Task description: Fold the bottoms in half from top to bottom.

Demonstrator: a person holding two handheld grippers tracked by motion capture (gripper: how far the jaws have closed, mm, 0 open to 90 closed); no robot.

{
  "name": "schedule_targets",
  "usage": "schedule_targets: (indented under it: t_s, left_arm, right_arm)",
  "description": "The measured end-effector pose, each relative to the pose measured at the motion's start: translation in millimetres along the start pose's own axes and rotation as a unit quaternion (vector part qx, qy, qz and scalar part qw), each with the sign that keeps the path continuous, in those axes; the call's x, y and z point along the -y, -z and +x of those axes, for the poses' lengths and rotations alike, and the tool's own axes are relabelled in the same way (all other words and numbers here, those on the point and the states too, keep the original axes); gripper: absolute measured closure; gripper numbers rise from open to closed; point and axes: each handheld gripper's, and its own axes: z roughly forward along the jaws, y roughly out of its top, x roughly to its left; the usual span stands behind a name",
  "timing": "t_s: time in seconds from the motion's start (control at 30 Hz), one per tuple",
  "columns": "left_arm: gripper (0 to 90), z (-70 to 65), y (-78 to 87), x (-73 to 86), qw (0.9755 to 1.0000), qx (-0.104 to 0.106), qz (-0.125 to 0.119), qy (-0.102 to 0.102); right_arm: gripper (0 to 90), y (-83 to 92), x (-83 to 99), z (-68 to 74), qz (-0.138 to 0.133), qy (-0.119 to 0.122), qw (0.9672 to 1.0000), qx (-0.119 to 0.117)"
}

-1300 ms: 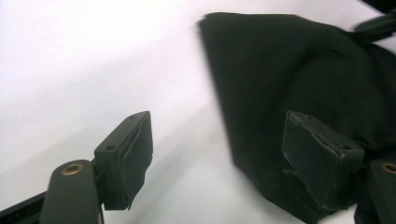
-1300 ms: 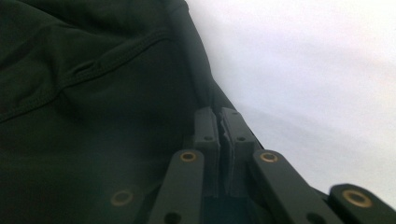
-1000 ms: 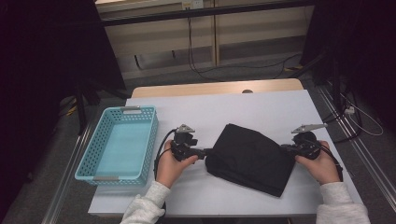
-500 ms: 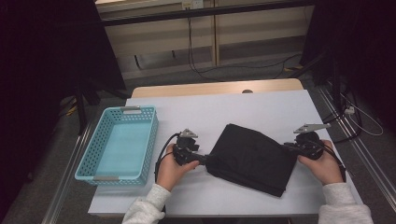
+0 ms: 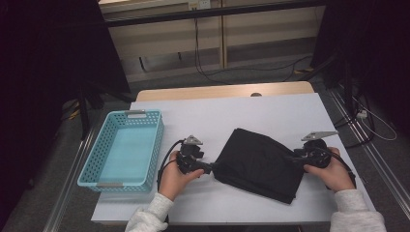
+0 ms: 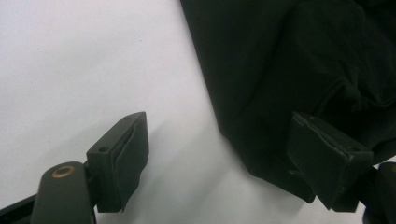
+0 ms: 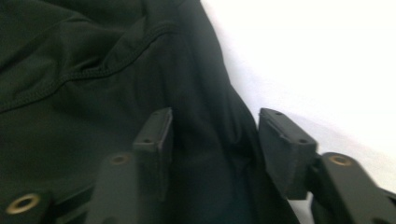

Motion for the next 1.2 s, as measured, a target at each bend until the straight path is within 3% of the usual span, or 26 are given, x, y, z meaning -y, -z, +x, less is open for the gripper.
schedule_targets:
  t_s: [0.03,0.13,0.2,0.23,0.43,0.53,0.67,0.83,1.03,1.1,1.2]
  left_arm:
    - [20.8,-0.6,0.1,0.2,1.0,0.001,0.001,0.0]
    - [20.7,-1.6,0.2,0.4,1.0,0.002,0.003,-0.002]
    - [20.7,-1.6,0.5,0.3,1.0,0.001,0.003,-0.002]
    - [20.7,-1.6,0.5,0.2,1.0,0.001,0.003,-0.003]
    - [20.7,-2.1,-0.1,0.4,1.0,0.002,0.006,-0.006]
    - [20.7,-2.5,0.1,0.3,1.0,0.0,0.006,-0.007]
    - [20.7,-2.9,0.3,-0.1,0.9999,0.0,0.007,-0.009]
    - [20.7,-2.4,0.3,0.0,0.9999,-0.001,0.008,-0.008]
    - [20.7,-2.2,0.1,-0.2,0.9999,-0.001,0.007,-0.009]
    - [20.7,-2.3,0.0,-0.2,0.9999,-0.002,0.008,-0.011]
    - [20.7,-2.0,0.2,-0.2,0.9999,-0.003,0.009,-0.009]
  right_arm:
    - [56.7,0.8,0.5,-1.1,-0.002,-0.001,1.0,-0.006]
    - [57.3,1.4,1.3,-1.4,-0.005,0.0,0.9999,-0.012]
    - [45.7,2.9,-0.4,-0.7,-0.001,0.01,0.9999,0.007]
    - [46.1,3.9,-0.9,-0.7,0.003,0.01,0.9998,0.016]
    - [63.7,12.0,-1.4,1.9,0.017,0.021,0.9995,0.015]
    - [71.0,11.7,1.3,3.5,0.023,0.015,0.9996,0.008]
    - [81.5,14.2,-1.9,8.2,0.023,0.021,0.9991,0.027]
    - [79.8,14.9,-5.9,14.4,0.03,0.046,0.9979,0.035]
    - [72.5,15.1,-5.1,15.3,0.012,0.045,0.9986,0.026]
    - [71.3,12.9,-3.2,14.1,0.018,0.035,0.999,0.021]
    - [76.7,13.1,-1.2,10.6,0.013,0.03,0.9991,0.027]
